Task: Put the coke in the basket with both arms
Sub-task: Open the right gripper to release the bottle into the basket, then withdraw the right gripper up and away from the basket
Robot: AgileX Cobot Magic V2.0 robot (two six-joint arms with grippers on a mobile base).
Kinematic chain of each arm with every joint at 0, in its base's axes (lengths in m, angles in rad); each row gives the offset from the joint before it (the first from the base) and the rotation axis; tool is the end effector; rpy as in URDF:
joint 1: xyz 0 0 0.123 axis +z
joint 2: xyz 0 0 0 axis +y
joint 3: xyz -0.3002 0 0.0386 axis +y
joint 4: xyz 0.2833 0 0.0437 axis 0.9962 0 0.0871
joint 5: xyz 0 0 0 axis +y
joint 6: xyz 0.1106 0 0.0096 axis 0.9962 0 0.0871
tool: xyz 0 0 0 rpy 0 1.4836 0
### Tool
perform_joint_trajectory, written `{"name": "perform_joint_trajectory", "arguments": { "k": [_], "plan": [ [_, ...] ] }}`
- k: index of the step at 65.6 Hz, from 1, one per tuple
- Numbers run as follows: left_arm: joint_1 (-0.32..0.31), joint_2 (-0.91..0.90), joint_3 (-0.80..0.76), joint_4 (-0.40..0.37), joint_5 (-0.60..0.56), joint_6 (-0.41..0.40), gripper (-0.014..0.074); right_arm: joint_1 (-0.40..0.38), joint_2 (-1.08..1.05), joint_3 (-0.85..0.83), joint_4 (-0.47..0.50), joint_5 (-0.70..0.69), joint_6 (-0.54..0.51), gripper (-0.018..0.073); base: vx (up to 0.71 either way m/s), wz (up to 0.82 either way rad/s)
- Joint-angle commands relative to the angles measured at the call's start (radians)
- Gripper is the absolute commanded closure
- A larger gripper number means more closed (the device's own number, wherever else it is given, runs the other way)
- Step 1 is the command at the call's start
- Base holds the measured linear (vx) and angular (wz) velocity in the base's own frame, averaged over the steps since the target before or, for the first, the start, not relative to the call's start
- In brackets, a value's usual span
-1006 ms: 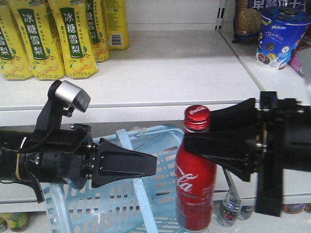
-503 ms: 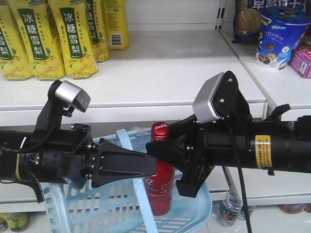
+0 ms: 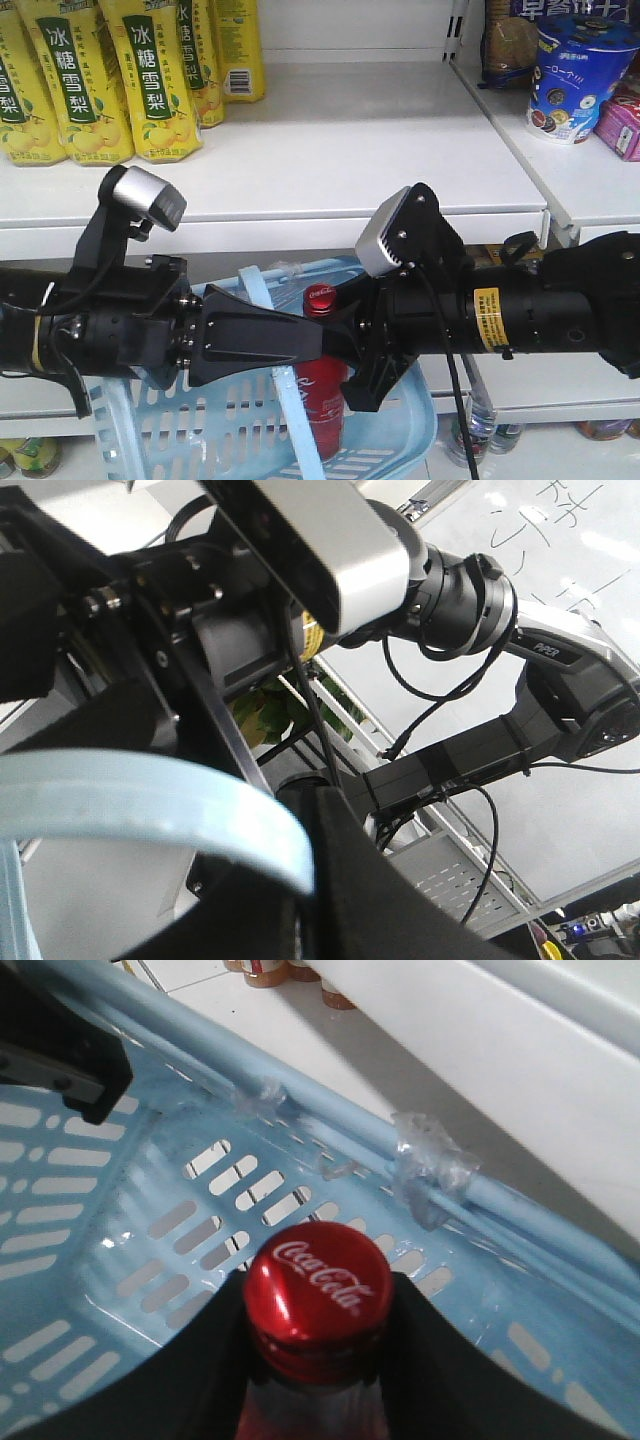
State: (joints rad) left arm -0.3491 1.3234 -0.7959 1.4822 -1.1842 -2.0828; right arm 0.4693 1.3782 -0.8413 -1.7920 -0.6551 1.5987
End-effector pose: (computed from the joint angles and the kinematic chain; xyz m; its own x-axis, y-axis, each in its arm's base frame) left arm 0.2210 -0.1894 0.3090 -0.8163 0.0193 -0.5773 0.5764 0.0925 -0.8119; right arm 0.2548 0.2031 0.2660 -0.3042 -0.3760 -0.8753 -0.8986 0.4183 0.1326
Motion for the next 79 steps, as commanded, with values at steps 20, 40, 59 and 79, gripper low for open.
{"name": "perform_joint_trajectory", "arguments": {
  "k": [20, 40, 59, 79],
  "plan": [
    [-0.002, -0.029, -0.025, -0.088, -0.197, 0.007, 0.0603, 0.001, -0.031, -0.033, -0.003, -0.001, -0.028, 0.0000, 0.00, 0.00],
    [-0.002, -0.029, -0.024, -0.089, -0.197, 0.007, 0.0603, 0.001, -0.108, -0.033, -0.003, 0.168, 0.055, -0.0079, 0.00, 0.00],
    [-0.002, -0.029, -0.024, -0.089, -0.197, 0.007, 0.0603, 0.001, -0.308, -0.027, -0.003, 0.199, 0.064, 0.0204, 0.00, 0.00],
    [-0.002, -0.029, -0.024, -0.089, -0.197, 0.007, 0.0603, 0.001, -0.639, 0.177, -0.003, 0.357, 0.092, 0.0568, 0.00, 0.00]
  ]
}}
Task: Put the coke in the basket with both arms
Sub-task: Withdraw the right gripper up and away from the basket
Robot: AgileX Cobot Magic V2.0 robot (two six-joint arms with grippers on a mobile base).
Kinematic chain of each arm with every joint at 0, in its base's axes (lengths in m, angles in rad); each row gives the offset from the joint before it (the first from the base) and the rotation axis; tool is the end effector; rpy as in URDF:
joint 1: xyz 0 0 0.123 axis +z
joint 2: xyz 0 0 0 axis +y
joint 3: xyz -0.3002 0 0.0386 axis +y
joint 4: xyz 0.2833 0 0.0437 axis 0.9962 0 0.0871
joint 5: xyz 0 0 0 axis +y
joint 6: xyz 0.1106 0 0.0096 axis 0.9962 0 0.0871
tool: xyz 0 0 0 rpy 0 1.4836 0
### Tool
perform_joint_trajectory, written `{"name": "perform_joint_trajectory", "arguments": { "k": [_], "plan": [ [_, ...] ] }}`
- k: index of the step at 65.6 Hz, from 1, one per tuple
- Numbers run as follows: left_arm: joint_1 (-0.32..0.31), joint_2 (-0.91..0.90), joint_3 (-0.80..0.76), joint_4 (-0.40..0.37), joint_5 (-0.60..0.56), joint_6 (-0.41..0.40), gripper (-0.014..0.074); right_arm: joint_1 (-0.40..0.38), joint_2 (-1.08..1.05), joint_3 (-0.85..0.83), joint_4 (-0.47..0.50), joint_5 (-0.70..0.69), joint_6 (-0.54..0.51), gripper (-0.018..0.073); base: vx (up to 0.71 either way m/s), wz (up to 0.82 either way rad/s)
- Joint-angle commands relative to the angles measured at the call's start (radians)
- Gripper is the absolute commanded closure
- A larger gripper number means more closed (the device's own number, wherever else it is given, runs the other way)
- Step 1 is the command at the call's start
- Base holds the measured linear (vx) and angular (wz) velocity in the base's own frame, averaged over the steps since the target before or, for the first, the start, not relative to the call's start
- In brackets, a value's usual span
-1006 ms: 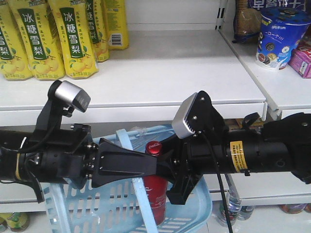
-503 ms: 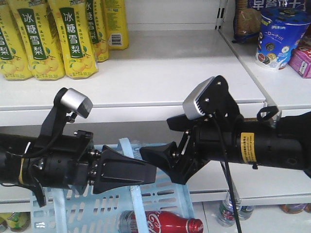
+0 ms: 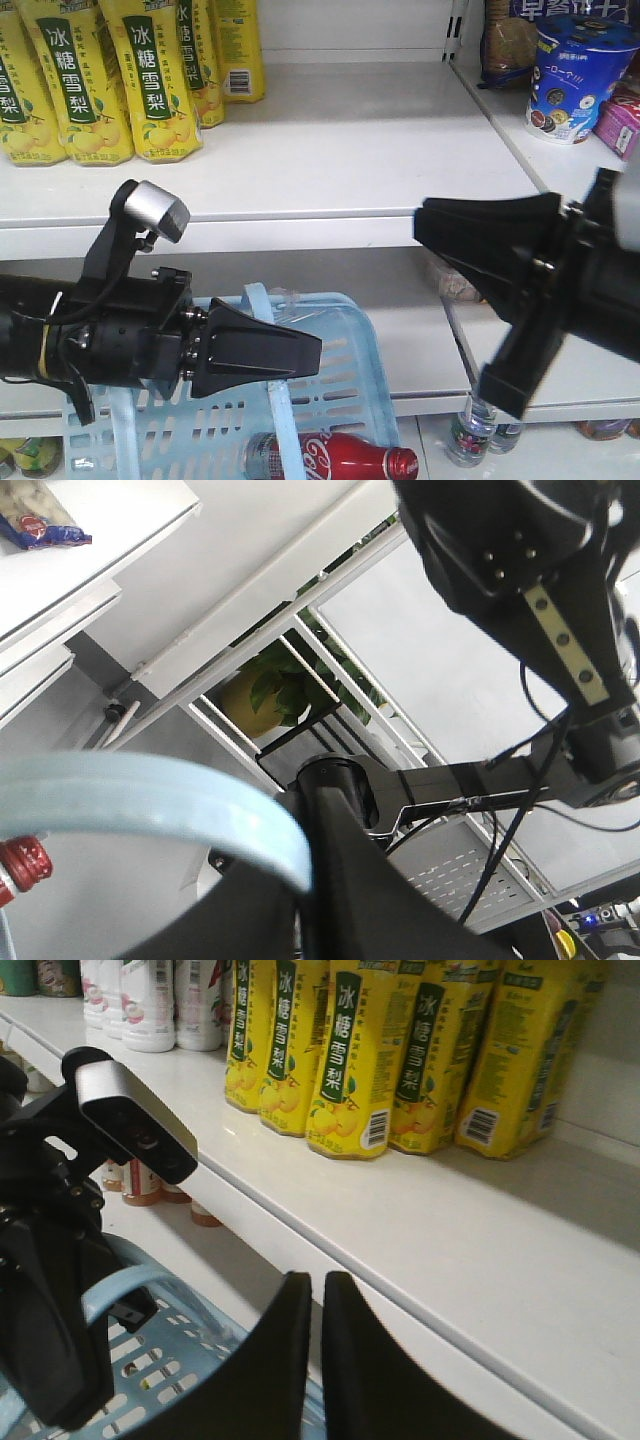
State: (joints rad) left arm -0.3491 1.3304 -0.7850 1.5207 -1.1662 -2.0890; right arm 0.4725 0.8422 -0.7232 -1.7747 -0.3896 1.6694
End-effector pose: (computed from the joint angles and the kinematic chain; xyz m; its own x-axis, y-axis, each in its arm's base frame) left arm 0.2211 -0.1889 0.2994 -0.8218 0.0456 -0.5680 0.5686 0.1301 -0.8123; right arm 0.1752 0.1358 0.3707 -0.0103 -0.1314 -0.9913 -0.7583 0.6472 -0.0779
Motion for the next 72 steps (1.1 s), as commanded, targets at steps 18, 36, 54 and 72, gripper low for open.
{"name": "perform_joint_trajectory", "arguments": {
  "k": [18, 36, 54, 72],
  "plan": [
    [-0.002, -0.036, -0.035, -0.127, -0.215, 0.013, 0.0603, -0.002, -0.412, 0.426, -0.018, 0.315, 0.144, 0.0566, 0.00, 0.00],
    [-0.002, -0.036, -0.035, -0.127, -0.215, 0.013, 0.0603, -0.002, -0.492, 0.543, -0.021, 0.319, 0.221, 0.0564, 0.00, 0.00],
    [-0.002, -0.036, -0.035, -0.127, -0.215, 0.013, 0.0603, -0.002, -0.492, 0.543, -0.021, 0.319, 0.218, 0.0564, 0.00, 0.00],
    [-0.002, -0.036, -0.035, -0.127, -0.215, 0.013, 0.0603, -0.002, -0.492, 0.543, -0.021, 0.319, 0.218, 0.0564, 0.00, 0.00]
  ]
}}
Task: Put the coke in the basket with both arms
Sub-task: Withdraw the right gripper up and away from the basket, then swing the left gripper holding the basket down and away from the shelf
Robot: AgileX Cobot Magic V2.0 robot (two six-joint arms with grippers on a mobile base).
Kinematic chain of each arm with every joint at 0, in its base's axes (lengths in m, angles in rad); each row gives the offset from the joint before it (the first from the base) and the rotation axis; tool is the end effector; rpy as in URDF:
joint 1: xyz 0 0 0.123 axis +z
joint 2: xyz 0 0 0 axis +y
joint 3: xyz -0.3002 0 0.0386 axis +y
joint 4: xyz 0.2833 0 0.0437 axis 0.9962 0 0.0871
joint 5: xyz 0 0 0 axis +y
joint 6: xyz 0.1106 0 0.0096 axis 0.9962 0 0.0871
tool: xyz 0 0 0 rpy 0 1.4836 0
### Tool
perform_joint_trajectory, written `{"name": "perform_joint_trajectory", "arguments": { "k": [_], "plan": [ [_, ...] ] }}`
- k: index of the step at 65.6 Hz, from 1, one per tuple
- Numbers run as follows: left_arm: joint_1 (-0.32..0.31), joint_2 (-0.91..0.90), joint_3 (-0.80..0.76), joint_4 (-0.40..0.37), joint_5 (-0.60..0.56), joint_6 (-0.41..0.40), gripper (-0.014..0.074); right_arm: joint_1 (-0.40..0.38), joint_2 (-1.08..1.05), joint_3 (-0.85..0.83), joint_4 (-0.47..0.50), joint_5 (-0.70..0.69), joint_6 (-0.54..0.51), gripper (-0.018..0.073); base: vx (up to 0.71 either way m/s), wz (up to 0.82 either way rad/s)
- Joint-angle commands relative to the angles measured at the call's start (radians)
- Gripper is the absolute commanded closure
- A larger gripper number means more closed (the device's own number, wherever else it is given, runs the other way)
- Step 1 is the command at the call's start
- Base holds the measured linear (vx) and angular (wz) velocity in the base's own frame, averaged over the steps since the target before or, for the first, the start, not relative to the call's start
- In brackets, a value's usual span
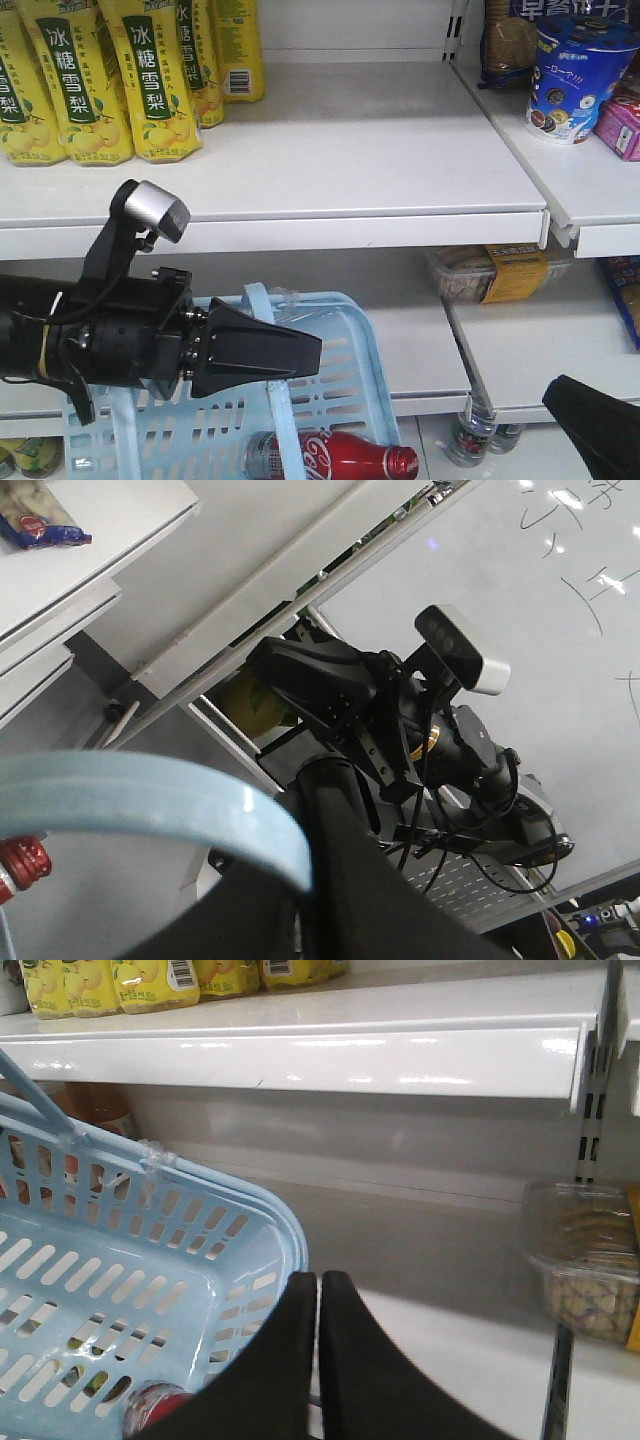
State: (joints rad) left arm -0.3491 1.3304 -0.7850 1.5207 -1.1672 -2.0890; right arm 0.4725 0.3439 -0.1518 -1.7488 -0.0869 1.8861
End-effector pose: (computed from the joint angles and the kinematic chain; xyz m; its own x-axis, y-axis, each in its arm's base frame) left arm 0.2210 -0.1889 0.2994 -0.8218 0.0461 -0.5679 0.5686 0.1292 -0.8124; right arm 0.1085 0.0660 0.2361 -0.1779 0.0615 -0.9821 -0.5095 0.8481 0.1454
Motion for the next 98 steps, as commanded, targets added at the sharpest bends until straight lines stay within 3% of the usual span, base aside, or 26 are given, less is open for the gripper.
{"name": "perform_joint_trajectory", "arguments": {
  "k": [1, 34, 43, 59, 72, 78, 87, 98],
  "plan": [
    [-0.002, -0.036, -0.035, -0.127, -0.214, 0.013, 0.0603, -0.002, 0.006, -0.029, -0.046, 0.016, 0.001, 0.0564, 0.00, 0.00],
    [-0.002, -0.030, -0.031, -0.156, -0.189, 0.017, 0.0603, -0.002, 0.006, -0.029, -0.046, 0.016, 0.000, 0.0564, 0.00, 0.00],
    [-0.002, -0.030, -0.030, -0.142, -0.101, 0.098, 0.0603, -0.002, 0.006, -0.029, -0.046, 0.016, 0.000, 0.0564, 0.00, 0.00],
    [-0.002, -0.035, -0.030, -0.083, 0.093, 0.143, 0.0603, -0.002, 0.006, -0.029, -0.045, 0.016, 0.000, 0.0564, 0.00, 0.00],
    [-0.003, -0.069, 0.017, -0.094, 0.239, 0.175, 0.0603, -0.002, 0.006, -0.029, -0.045, 0.016, 0.000, 0.0564, 0.00, 0.00],
    [-0.003, -0.109, 0.079, -0.134, 0.292, 0.200, 0.0603, -0.002, 0.006, -0.029, -0.045, 0.016, 0.000, 0.0564, 0.00, 0.00],
    [-0.003, -0.199, 0.181, -0.208, 0.313, 0.296, 0.0603, -0.002, 0.006, -0.029, -0.045, 0.016, 0.000, 0.0564, 0.00, 0.00],
    [-0.003, -0.351, 0.291, -0.340, 0.359, 0.525, 0.0603, -0.002, 0.006, -0.029, -0.045, 0.016, 0.000, 0.0564, 0.00, 0.00]
  ]
}}
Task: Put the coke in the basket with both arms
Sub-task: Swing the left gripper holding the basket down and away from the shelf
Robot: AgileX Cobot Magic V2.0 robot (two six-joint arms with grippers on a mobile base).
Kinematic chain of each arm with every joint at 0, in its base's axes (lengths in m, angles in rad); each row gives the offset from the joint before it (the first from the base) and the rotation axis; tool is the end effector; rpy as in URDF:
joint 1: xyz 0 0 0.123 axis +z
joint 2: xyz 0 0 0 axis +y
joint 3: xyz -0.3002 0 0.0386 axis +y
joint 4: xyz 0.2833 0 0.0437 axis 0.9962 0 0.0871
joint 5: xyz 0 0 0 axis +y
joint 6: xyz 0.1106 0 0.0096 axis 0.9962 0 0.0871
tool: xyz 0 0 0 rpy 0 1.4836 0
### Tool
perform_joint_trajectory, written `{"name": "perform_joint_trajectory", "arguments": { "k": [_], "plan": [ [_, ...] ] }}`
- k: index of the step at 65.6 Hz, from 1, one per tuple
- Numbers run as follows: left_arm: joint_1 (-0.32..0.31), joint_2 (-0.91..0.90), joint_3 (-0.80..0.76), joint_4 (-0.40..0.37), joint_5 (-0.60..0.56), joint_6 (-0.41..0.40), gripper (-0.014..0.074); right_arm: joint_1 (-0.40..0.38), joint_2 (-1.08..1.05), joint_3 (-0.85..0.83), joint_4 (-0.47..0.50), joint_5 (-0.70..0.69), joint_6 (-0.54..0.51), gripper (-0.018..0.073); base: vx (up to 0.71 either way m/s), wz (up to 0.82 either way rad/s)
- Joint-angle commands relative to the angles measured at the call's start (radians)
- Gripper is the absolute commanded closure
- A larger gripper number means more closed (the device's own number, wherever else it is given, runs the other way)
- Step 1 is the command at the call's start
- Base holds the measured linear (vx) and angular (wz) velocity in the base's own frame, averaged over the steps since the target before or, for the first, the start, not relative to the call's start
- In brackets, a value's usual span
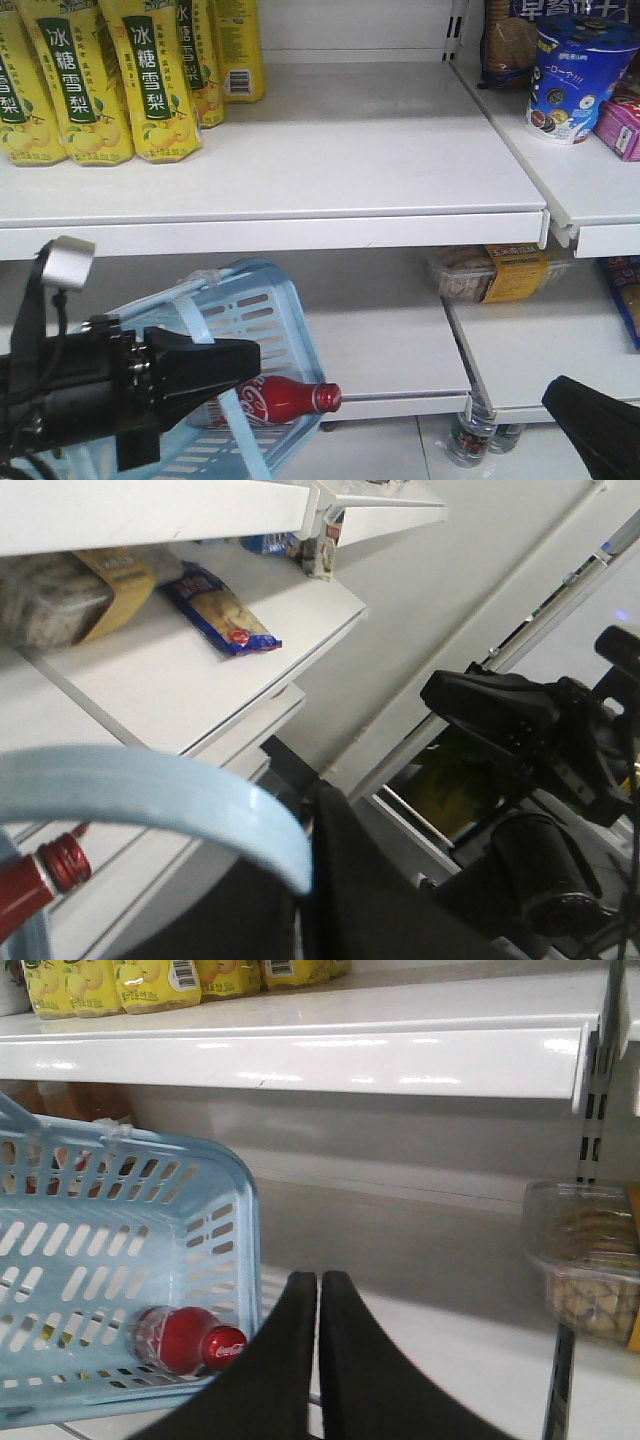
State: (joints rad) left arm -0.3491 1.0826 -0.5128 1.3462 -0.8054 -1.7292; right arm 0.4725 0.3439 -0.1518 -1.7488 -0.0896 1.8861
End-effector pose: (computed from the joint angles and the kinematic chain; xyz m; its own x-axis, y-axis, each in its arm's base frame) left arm 0.1912 -0.1526 0.2703 -0.6155 -0.1233 -0.7784 0.6753 0.4266 -0.6016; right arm 0.1083 0.0663 0.2360 -0.1786 0.0610 -0.9820 -0.5116 0.8468 0.1457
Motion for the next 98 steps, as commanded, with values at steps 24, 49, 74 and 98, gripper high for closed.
{"name": "perform_joint_trajectory", "arguments": {
  "k": [24, 49, 74, 98],
  "plan": [
    [-0.003, -0.369, 0.293, -0.640, 0.234, 0.611, 0.0603, -0.002, 0.006, -0.029, -0.046, 0.018, -0.003, 0.0564, 0.00, 0.00],
    [-0.003, -0.549, 0.525, -1.160, 0.396, 1.038, 0.0603, -0.002, 0.006, -0.029, -0.046, 0.018, -0.003, 0.0564, 0.00, 0.00],
    [-0.003, -0.662, 0.552, -1.290, 0.579, 1.307, 0.0603, -0.002, 0.006, -0.029, -0.046, 0.018, -0.003, 0.0564, 0.00, 0.00],
    [-0.002, -0.999, 0.552, -1.295, 0.863, 1.411, 0.0603, -0.002, 0.006, -0.029, -0.046, 0.018, -0.003, 0.0564, 0.00, 0.00]
  ]
}}
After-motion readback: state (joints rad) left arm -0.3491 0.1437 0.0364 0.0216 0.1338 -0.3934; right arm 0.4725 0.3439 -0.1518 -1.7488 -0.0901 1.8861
